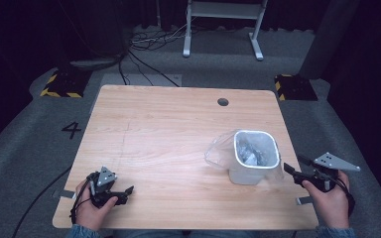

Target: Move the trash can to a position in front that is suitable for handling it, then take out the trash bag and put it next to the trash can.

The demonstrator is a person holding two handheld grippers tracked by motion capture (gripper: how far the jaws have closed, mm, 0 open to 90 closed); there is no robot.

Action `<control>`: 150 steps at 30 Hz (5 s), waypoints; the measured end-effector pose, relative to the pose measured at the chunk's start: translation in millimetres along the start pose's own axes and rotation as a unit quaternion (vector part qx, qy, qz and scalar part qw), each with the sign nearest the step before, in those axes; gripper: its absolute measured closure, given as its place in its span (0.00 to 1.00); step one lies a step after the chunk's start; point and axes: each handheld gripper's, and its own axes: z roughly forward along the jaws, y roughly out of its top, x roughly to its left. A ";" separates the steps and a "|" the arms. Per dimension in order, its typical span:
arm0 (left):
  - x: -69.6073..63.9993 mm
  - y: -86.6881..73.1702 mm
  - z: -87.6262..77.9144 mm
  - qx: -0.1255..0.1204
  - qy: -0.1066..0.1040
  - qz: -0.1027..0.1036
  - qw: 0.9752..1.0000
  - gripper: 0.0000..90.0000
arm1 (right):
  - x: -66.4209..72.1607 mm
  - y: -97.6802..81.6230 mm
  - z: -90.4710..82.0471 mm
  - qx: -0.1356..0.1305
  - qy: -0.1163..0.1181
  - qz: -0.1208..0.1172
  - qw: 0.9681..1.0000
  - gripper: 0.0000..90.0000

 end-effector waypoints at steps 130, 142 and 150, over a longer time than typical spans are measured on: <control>-99.3 84.2 -50.0 -0.145 -0.160 0.154 0.964 1.00 | 174.5 42.8 15.1 -0.027 0.197 -0.172 0.965 0.99; -102.2 77.3 -35.2 -0.121 -0.101 0.139 0.978 0.26 | 178.2 77.2 -3.4 -0.069 0.181 -0.195 0.961 1.00; -105.1 84.0 -4.0 -0.088 -0.099 0.164 0.978 0.20 | 182.6 87.8 1.8 -0.072 0.186 -0.198 0.960 1.00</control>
